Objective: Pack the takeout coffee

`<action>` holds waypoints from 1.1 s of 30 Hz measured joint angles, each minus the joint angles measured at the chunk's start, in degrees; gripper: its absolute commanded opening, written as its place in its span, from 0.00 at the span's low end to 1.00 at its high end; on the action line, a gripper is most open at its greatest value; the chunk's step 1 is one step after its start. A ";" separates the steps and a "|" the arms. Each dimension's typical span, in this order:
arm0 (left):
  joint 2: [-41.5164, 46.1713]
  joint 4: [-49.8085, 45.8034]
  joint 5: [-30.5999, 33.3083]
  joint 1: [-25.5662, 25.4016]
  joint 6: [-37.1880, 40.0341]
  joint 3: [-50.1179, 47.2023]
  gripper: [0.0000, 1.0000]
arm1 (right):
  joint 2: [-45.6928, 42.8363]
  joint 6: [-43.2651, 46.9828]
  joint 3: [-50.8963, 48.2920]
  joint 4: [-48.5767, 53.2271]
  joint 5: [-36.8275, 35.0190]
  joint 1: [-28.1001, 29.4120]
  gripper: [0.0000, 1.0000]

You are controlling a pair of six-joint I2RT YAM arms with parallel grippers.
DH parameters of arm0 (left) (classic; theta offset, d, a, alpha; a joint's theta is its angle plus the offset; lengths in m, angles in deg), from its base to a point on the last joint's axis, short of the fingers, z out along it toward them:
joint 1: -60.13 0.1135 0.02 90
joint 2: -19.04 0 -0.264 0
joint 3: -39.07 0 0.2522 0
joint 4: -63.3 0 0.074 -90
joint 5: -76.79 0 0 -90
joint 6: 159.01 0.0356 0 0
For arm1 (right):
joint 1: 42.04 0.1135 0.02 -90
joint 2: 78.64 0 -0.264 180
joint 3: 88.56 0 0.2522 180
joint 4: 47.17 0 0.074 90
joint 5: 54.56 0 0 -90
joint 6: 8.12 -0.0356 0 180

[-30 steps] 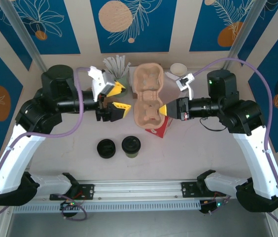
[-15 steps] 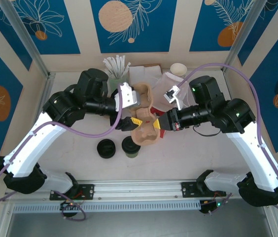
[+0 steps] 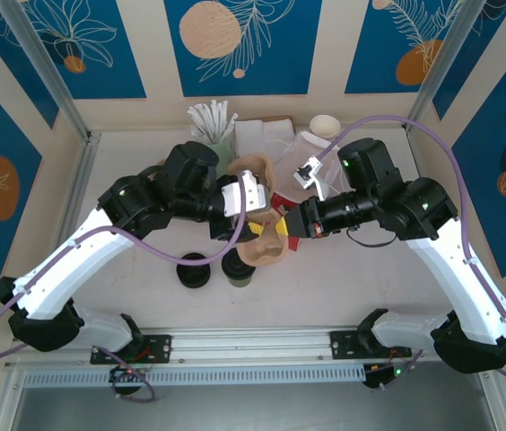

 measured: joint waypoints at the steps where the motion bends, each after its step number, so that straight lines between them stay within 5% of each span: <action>1: 0.00 0.15 0.68 -0.02 0.09 0.00 0.58 | -0.02 -0.02 -0.11 -0.04 0.00 0.00 0.00; 23: -0.11 1.97 3.26 -0.37 -0.11 -0.66 0.39 | -0.59 -0.39 -1.51 -1.05 -1.09 -0.02 0.01; 33: -0.11 3.08 3.74 -0.57 -0.50 -0.66 0.36 | -1.99 -0.83 -1.81 -0.79 -2.78 -1.70 0.29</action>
